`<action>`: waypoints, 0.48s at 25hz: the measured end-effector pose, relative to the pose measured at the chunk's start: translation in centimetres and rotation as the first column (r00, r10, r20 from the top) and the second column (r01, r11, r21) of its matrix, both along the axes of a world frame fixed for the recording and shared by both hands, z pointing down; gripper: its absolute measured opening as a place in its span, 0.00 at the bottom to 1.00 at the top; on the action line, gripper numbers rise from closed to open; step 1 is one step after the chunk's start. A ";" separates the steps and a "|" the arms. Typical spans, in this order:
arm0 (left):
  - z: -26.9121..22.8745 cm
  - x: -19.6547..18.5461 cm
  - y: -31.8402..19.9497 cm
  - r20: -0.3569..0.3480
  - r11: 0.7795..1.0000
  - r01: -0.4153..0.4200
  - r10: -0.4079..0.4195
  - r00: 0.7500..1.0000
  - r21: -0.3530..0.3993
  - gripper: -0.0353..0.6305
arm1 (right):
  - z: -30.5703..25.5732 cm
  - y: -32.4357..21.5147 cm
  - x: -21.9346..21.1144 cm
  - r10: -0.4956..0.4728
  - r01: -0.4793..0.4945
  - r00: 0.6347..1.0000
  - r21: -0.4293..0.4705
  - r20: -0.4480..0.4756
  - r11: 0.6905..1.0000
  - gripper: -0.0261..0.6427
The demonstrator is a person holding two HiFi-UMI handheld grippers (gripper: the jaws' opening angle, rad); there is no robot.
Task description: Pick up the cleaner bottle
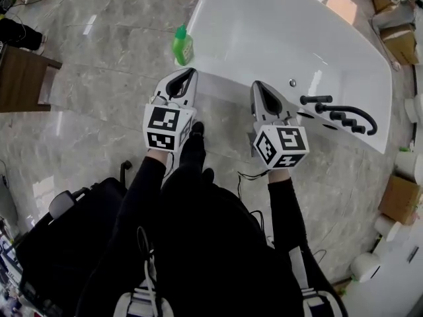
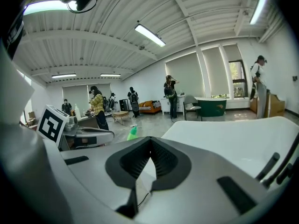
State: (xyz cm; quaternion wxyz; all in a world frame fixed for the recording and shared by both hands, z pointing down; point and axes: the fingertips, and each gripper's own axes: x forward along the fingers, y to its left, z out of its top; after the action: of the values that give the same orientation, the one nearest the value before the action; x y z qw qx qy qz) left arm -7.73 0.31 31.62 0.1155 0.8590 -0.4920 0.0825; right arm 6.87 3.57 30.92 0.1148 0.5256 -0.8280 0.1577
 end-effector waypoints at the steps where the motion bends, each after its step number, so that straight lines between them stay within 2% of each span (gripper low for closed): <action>1: 0.3 -0.2 -0.6 0.001 1.000 0.000 0.000 1.000 -0.005 0.07 | 0.3 -0.7 -0.1 -0.002 0.002 1.000 -0.007 -0.002 1.000 0.04; 6: 1.9 -1.2 -3.1 0.016 0.999 0.020 -0.019 1.000 -0.038 0.08 | 1.8 -4.0 -0.4 -0.013 0.012 1.000 -0.044 -0.014 0.999 0.04; 12: 4.6 -2.9 -4.9 0.041 0.994 0.039 -0.035 0.999 -0.105 0.22 | 3.0 -6.9 -1.3 -0.030 0.029 0.999 -0.076 -0.019 0.997 0.04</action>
State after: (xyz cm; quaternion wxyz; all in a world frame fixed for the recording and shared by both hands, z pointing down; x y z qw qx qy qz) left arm -10.64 -4.55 36.24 0.1526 0.8406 -0.5050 0.1229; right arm 5.55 -3.36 33.88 0.1453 0.5102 -0.8280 0.1817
